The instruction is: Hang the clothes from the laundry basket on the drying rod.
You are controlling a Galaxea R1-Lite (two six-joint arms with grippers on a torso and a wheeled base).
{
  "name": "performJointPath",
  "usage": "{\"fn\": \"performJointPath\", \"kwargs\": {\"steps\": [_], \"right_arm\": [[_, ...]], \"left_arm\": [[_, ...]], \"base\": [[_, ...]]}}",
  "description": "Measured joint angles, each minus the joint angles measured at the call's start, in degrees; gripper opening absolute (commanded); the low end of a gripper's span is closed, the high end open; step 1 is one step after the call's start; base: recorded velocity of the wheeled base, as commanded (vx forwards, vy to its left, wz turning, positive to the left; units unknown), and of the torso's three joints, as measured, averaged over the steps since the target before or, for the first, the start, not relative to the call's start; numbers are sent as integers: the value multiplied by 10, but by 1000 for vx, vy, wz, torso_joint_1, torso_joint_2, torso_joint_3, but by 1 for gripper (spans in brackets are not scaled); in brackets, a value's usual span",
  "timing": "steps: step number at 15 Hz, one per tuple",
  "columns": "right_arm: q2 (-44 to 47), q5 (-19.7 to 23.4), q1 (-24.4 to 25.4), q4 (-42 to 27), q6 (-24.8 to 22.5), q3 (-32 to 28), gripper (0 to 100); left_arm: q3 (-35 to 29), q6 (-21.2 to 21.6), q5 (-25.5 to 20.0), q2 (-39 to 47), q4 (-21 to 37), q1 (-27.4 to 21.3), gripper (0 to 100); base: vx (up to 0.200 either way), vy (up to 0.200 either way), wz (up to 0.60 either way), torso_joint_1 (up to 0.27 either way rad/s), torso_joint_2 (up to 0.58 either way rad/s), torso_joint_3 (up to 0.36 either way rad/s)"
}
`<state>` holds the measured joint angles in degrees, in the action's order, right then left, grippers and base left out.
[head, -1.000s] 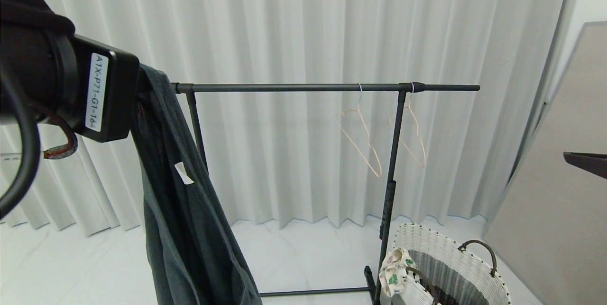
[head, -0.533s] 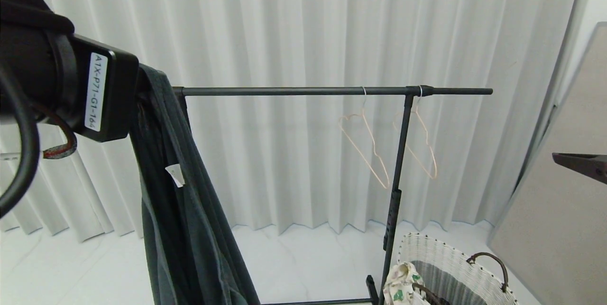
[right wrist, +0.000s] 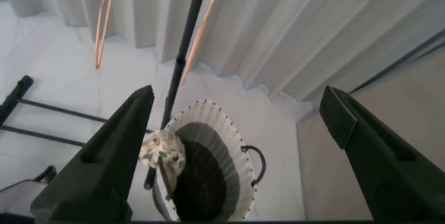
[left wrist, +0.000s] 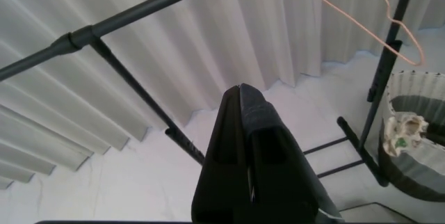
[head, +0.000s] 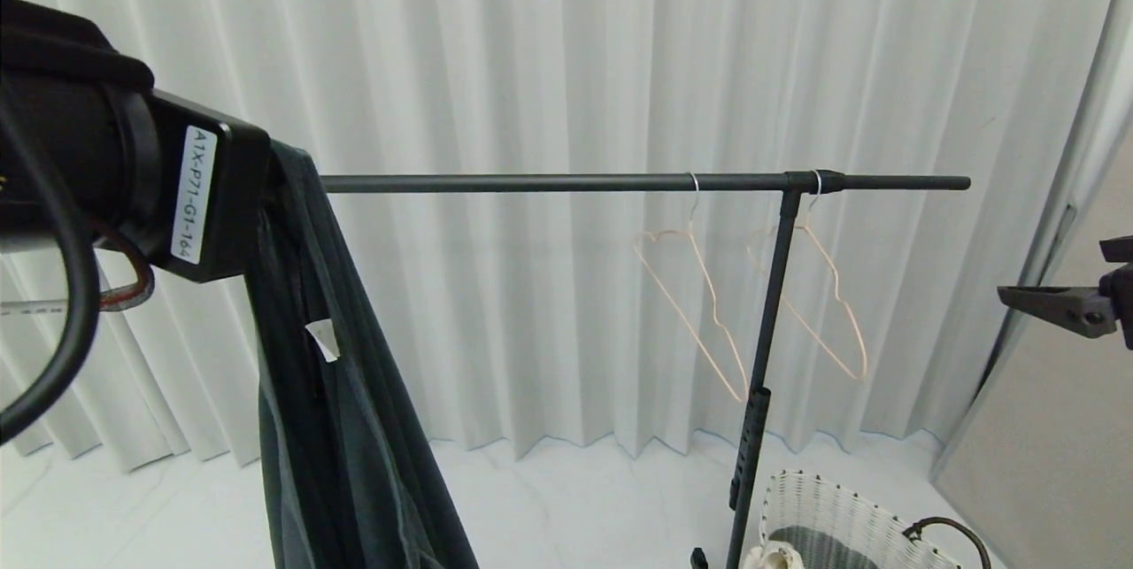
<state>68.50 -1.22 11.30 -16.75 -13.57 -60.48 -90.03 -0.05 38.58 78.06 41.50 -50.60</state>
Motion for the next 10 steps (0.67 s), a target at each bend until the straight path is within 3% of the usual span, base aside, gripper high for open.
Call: {"fn": "performJointPath", "kwargs": {"steps": [7,10], "right_arm": [[79,0,0,1,38,-4,100],[130,-2,0,18,96,-6,100]], "left_arm": [[25,-1,0,-2,-1,2,0],[26,-1,0,-3,-1,2,0]], "base": [[200,0,0,2,2,3],[0,0,0,0,0,0]]}}
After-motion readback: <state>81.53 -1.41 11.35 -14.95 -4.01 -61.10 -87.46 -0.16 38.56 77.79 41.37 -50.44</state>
